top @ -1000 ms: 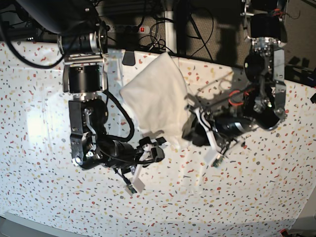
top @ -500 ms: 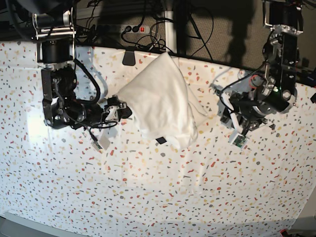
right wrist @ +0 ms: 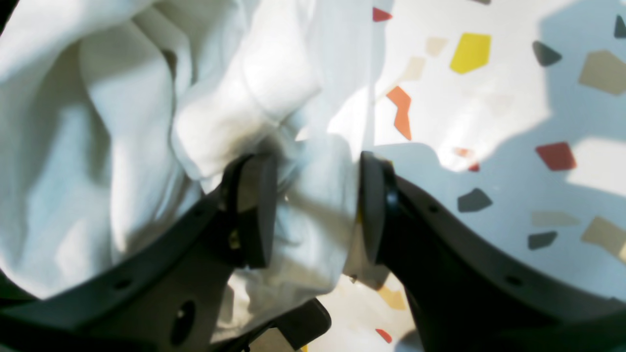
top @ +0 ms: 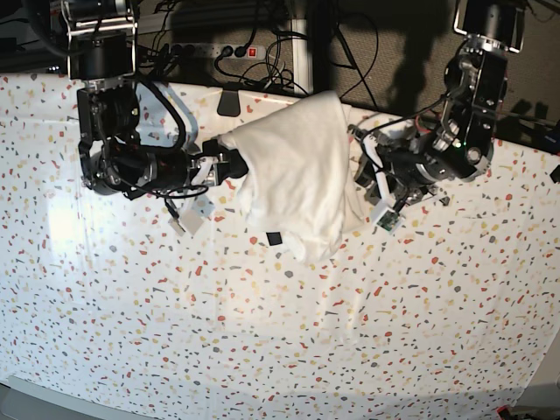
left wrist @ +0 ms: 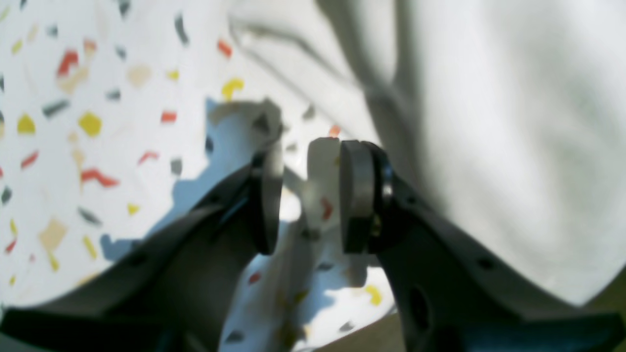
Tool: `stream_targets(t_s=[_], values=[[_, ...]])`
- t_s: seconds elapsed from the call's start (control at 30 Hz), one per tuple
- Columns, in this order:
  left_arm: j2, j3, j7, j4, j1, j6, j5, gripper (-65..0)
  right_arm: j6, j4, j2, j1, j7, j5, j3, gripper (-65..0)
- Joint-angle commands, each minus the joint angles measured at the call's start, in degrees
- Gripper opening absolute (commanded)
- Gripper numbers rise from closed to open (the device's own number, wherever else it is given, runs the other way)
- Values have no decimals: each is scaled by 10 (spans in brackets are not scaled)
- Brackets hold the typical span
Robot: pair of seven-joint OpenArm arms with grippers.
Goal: Fold the T-shirt properly
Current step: 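Square the folded shirt bundle with both grippers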
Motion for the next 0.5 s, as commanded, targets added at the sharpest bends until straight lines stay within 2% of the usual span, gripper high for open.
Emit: stream_targets(t_s=[0.0,0.1,0.23,0.33,0.47], values=[[-2,2,-13,9,-12,-1,-19,-456,3,8,3,7,-8,3,1,-374],[2,14,-16,9,-17,-1,-35,-456,3,8,3,6,-14,9,1,-374],[20,19,-20,9,-23,-1,-28,-456,3,8,3,6,-63,79,1,-374],[37,19,-30,9,-23,-1,2,-456,3,8,3,6,-89,116,1,-374],[57,19,-26,9,-23,-1,44,-456,3,8,3,3,-94,123,1,-374]])
